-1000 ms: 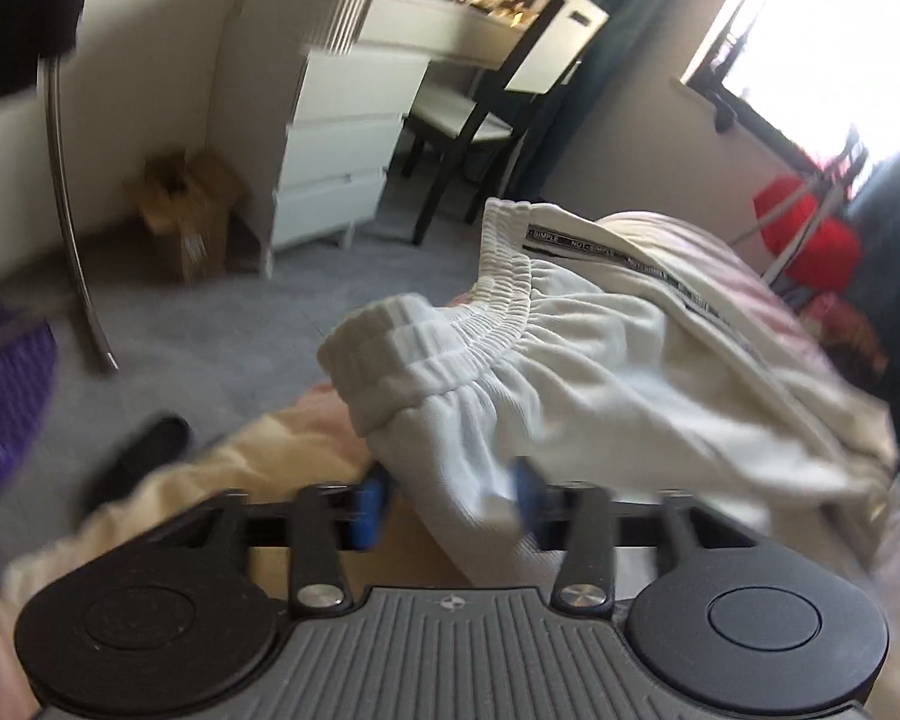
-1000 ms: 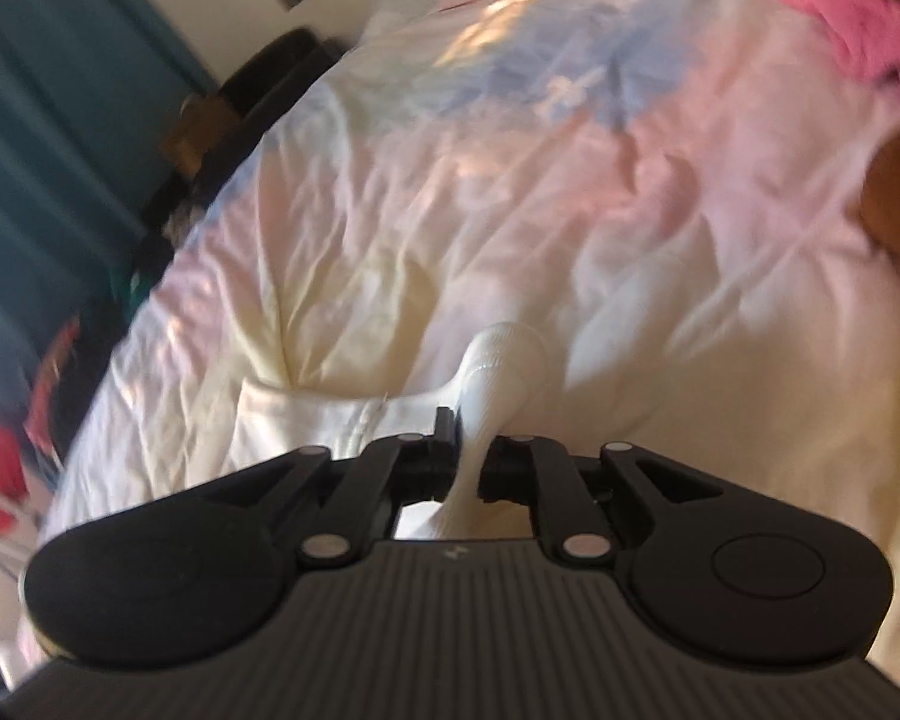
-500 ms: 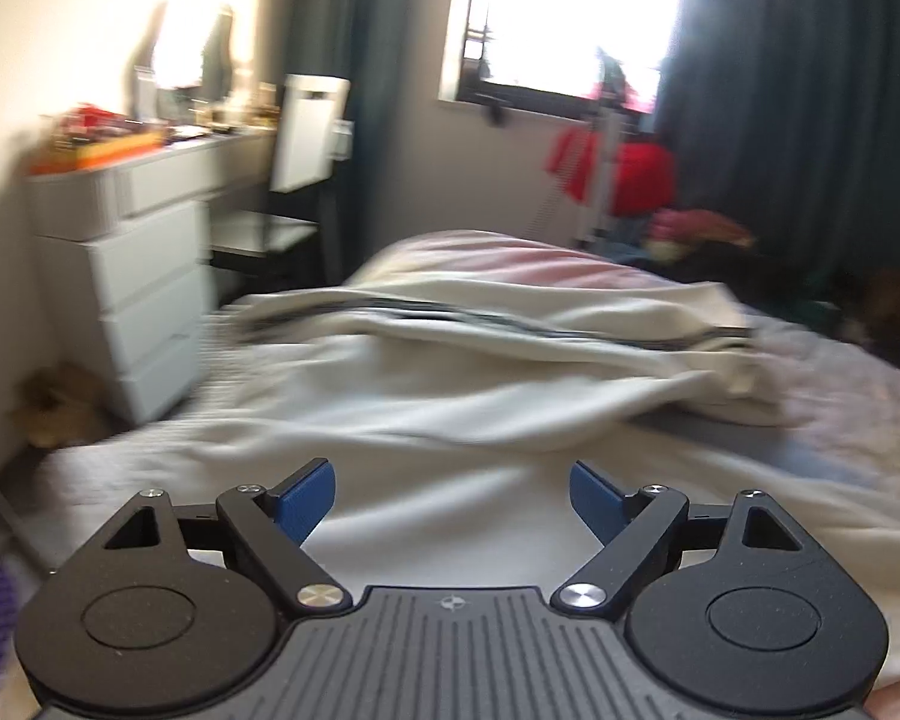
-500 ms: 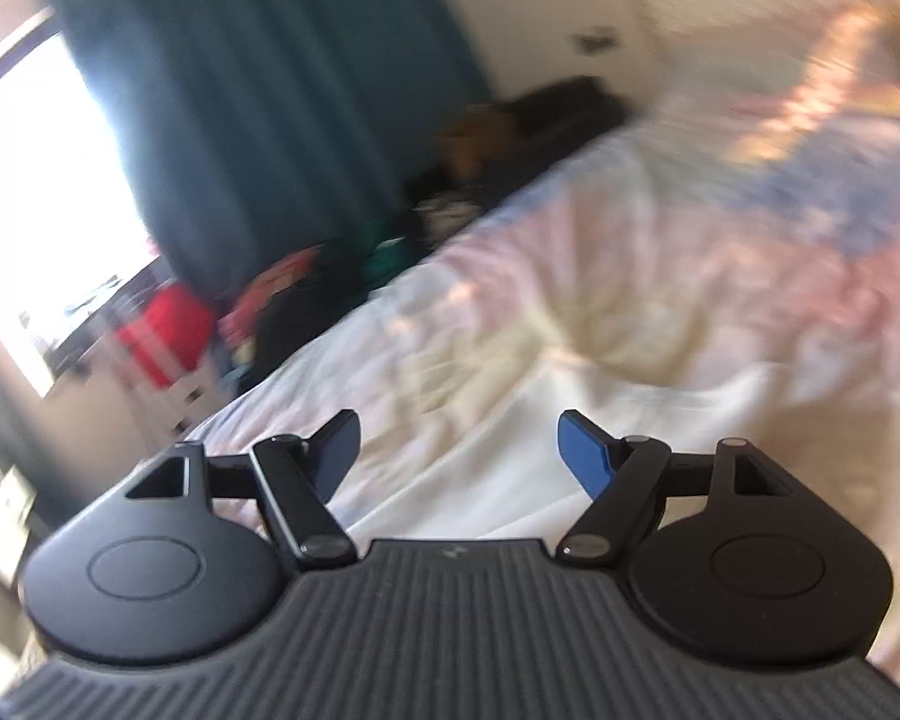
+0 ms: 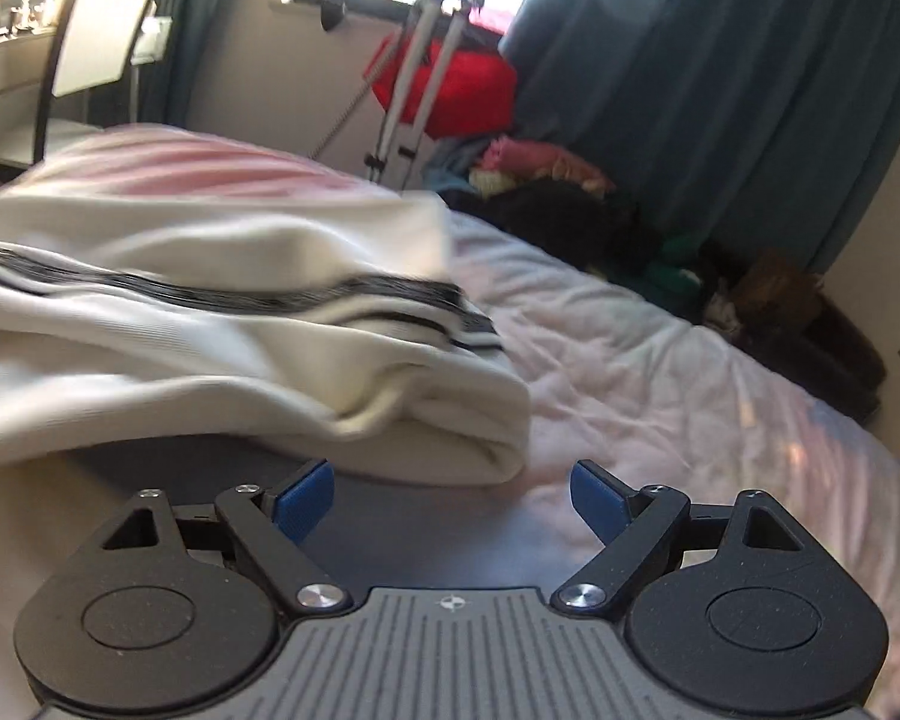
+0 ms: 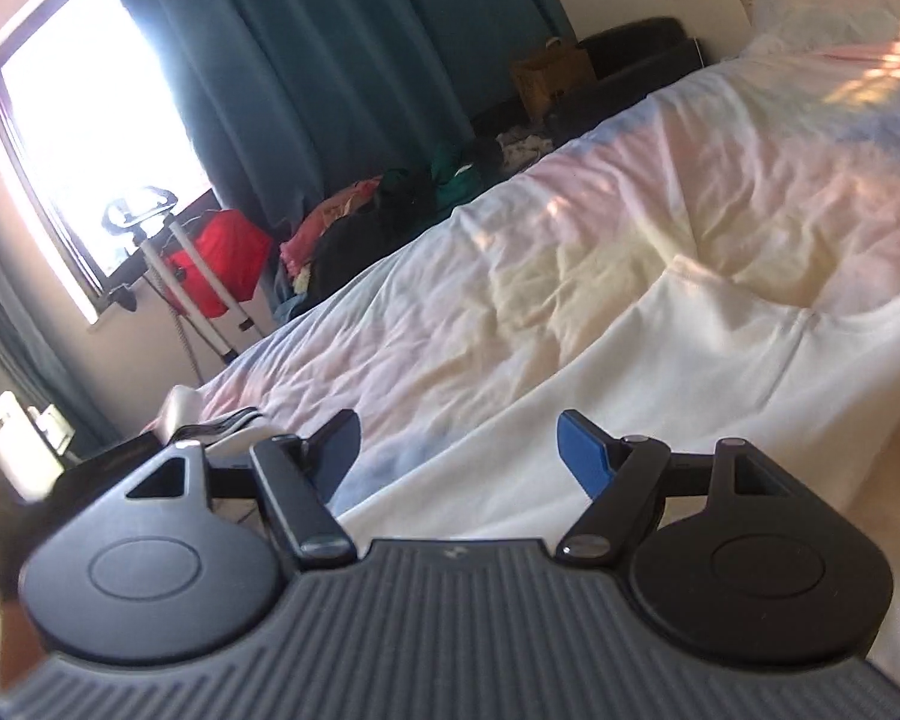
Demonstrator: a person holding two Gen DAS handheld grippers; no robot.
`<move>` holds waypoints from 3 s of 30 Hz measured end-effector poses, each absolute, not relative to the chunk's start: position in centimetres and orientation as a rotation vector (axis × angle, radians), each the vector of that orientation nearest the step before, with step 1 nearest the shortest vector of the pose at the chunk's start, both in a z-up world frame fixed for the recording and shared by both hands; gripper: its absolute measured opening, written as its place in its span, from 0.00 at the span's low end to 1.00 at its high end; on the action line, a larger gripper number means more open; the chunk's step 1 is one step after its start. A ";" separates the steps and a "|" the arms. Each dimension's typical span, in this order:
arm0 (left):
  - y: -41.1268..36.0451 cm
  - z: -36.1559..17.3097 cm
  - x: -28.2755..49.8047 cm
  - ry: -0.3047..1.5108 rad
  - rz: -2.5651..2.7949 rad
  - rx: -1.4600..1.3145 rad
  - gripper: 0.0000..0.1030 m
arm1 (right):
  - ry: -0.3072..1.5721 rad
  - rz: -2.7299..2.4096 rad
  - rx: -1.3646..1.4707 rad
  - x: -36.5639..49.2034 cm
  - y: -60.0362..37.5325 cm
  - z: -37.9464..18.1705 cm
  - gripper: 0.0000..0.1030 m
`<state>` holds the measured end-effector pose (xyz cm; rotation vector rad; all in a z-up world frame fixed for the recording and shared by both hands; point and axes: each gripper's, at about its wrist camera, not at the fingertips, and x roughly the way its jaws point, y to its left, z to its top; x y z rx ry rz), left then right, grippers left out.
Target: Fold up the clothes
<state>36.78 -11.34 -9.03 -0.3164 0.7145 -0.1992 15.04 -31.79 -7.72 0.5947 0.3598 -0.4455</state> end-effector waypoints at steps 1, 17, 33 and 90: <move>-12.2 -9.9 38.1 0.729 -0.178 -0.335 0.85 | 0.374 -0.454 0.589 15.6 -31.9 -8.2 0.73; -20.2 -12.0 45.7 0.635 0.067 -0.099 0.20 | 0.378 -0.510 0.675 18.2 -34.1 -11.2 0.73; -2.5 9.3 41.4 0.273 -0.230 -0.601 0.15 | 0.276 -0.499 0.650 16.3 -34.0 -8.2 0.73; 13.1 -7.9 16.5 0.428 -0.107 -0.224 0.92 | 0.581 0.097 1.246 31.6 -20.8 -13.6 0.83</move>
